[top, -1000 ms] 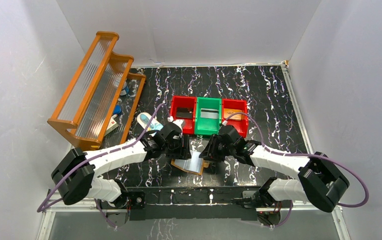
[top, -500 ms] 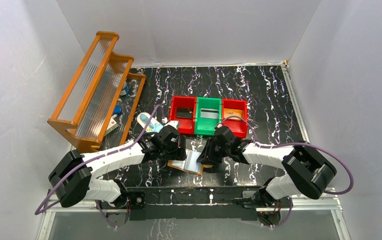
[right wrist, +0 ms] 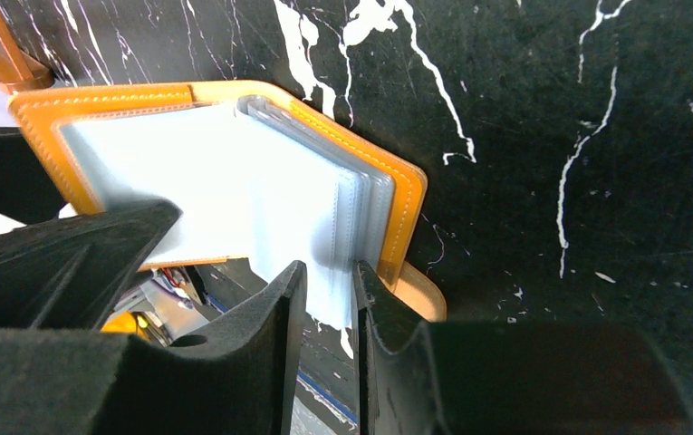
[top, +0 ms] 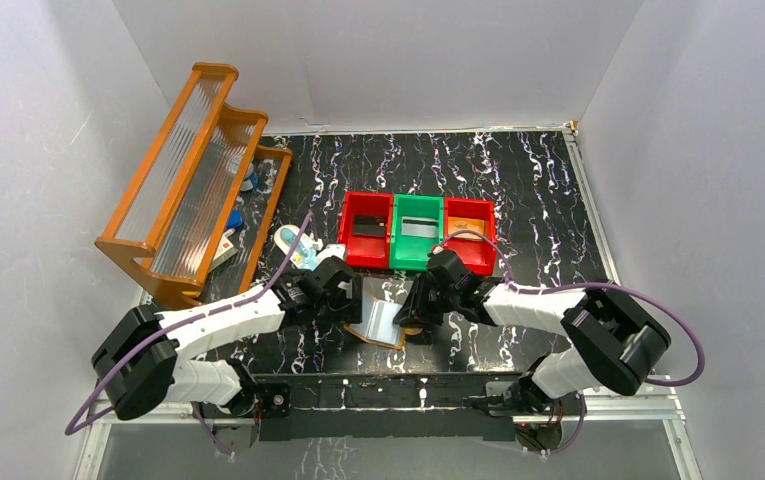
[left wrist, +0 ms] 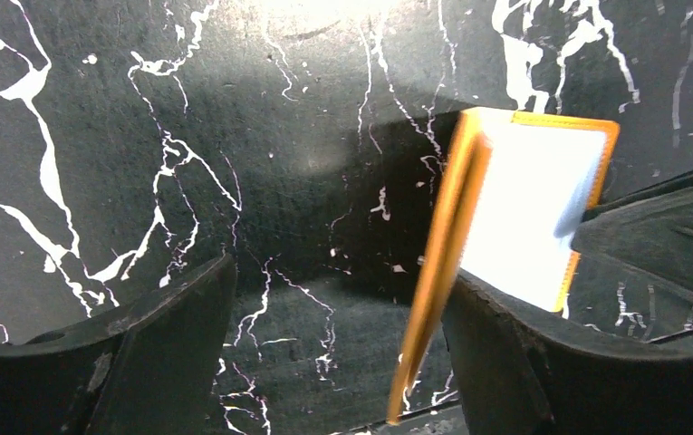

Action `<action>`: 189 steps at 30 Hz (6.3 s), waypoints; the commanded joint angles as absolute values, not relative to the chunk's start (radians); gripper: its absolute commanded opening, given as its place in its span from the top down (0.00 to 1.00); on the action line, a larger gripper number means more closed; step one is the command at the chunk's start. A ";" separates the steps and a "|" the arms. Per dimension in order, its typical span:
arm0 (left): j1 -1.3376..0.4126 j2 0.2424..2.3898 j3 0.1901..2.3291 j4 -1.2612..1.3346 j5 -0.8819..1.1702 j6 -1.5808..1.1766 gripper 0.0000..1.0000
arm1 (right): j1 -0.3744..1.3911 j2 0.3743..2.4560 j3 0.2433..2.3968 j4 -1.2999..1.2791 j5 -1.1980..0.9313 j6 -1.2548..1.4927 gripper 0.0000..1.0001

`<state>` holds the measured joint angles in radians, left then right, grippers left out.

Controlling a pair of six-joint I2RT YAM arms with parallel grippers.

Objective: Take the credit cards out of the card holder

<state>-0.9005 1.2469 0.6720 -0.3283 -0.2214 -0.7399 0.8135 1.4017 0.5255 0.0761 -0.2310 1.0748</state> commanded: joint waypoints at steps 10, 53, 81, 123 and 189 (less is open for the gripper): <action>-0.905 1.253 0.671 -0.236 -0.069 -0.701 0.69 | 0.814 1.373 0.591 0.061 -0.225 1.068 0.65; -0.904 1.088 0.487 -0.172 -0.061 -0.922 0.65 | 0.897 1.655 0.716 0.475 -0.431 1.210 0.51; -0.903 0.952 0.477 -0.145 -0.068 -0.893 0.74 | 0.922 1.695 0.704 0.387 -0.263 1.205 0.66; -0.793 1.327 0.336 0.422 0.275 -0.922 0.67 | 0.923 1.517 0.426 0.290 -0.071 1.196 0.63; -0.746 1.335 0.540 0.247 0.494 -0.834 0.47 | 0.921 1.463 0.463 0.271 -0.069 1.222 0.61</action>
<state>-0.7364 1.3148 0.5362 0.1951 0.4099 -0.8146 0.9169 1.4647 0.4824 0.3466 -0.1005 1.2304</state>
